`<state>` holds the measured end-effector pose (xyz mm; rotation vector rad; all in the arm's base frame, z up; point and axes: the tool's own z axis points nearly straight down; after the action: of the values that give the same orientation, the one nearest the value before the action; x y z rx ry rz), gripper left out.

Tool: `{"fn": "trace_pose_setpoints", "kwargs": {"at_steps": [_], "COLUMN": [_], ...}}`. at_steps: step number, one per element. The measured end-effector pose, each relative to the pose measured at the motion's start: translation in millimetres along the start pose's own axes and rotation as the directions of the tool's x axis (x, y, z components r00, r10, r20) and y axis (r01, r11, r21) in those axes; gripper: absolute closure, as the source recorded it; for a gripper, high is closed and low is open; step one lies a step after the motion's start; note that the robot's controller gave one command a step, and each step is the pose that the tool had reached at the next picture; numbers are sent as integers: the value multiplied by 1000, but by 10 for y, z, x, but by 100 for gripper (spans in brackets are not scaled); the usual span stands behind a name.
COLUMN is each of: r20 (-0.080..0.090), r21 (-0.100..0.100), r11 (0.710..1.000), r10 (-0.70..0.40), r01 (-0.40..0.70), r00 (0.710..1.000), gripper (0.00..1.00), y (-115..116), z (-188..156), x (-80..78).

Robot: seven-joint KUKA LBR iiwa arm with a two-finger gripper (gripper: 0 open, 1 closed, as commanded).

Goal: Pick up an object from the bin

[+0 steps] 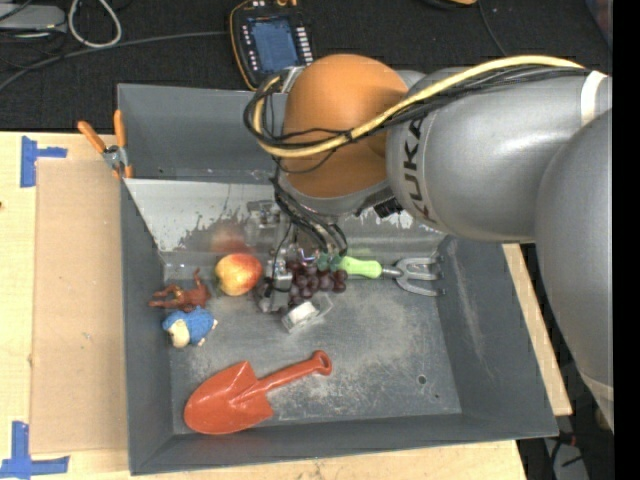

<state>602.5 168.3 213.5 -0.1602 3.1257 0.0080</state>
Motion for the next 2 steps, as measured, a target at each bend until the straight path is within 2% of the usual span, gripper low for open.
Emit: {"fn": "trace_pose_setpoints", "kwargs": {"at_steps": [1,2], "r20": [-1,-5], "r21": [0,2], "r11": [1000,1000], "r10": [-4,-29], "r01": [4,29], "r00": [1000,1000], "gripper": [0,0], "y": [216,65], "z": [-881,146], "x": [131,86]}}
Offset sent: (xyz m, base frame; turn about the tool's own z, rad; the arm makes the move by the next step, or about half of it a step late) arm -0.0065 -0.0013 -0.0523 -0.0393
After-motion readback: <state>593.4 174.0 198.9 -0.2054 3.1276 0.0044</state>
